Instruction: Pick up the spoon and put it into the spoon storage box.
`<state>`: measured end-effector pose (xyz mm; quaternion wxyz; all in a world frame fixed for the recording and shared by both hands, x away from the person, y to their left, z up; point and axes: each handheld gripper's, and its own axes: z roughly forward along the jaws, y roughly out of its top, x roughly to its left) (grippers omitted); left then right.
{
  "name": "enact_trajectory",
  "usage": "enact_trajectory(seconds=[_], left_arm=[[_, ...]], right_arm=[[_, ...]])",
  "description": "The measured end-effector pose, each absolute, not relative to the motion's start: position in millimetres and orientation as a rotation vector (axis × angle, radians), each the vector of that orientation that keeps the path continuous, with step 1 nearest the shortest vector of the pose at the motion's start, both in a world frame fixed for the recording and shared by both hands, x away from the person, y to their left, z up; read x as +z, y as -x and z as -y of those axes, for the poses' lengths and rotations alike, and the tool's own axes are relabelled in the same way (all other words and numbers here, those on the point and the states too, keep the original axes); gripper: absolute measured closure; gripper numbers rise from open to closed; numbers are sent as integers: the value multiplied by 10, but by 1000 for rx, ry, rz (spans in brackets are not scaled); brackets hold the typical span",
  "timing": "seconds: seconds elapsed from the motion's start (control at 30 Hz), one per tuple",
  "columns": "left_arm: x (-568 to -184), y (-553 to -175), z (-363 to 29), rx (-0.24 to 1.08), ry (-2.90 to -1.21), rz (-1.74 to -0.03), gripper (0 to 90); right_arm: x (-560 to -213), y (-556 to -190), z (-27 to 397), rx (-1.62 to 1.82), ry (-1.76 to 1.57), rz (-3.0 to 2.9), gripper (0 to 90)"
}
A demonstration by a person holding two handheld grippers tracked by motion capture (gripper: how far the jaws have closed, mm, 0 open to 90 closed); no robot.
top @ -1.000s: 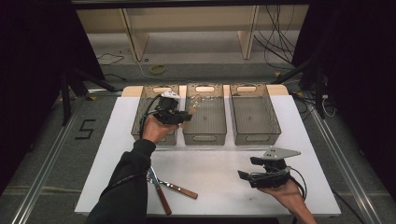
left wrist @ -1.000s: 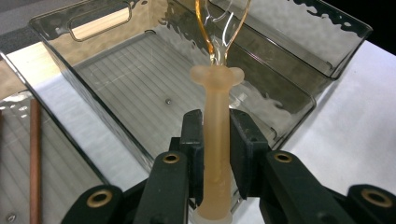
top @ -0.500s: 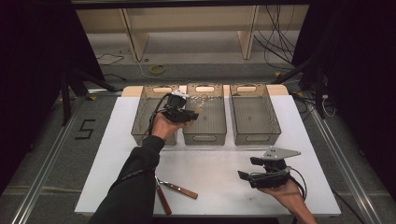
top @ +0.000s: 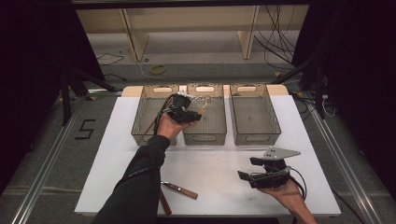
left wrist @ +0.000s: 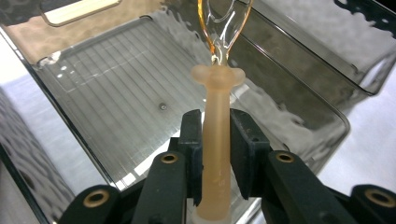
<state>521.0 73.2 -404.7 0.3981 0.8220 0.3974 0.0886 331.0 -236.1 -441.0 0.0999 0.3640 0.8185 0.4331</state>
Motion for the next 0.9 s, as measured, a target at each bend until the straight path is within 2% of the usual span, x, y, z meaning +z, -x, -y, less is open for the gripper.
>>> enact_trajectory(seconds=[0.17, 0.37, 0.53, 0.9], left_arm=[[-3978, -5186, -745, 209, -2069, -1024, 490], [-3884, -5055, -835, 184, -2072, -998, 350], [-3851, -4878, -981, 166, -2075, -990, 282], [-3933, -4395, -1317, 150, -2114, -967, 271]], right_arm=[[-4410, -3311, 2365, 1278, -1076, -2419, 268], [-4406, -3307, 2362, 1280, -1077, -2419, 268], [-4407, -3307, 2355, 1280, -1078, -2417, 268], [-4396, -3304, 2341, 1275, -1076, -2421, 268]])
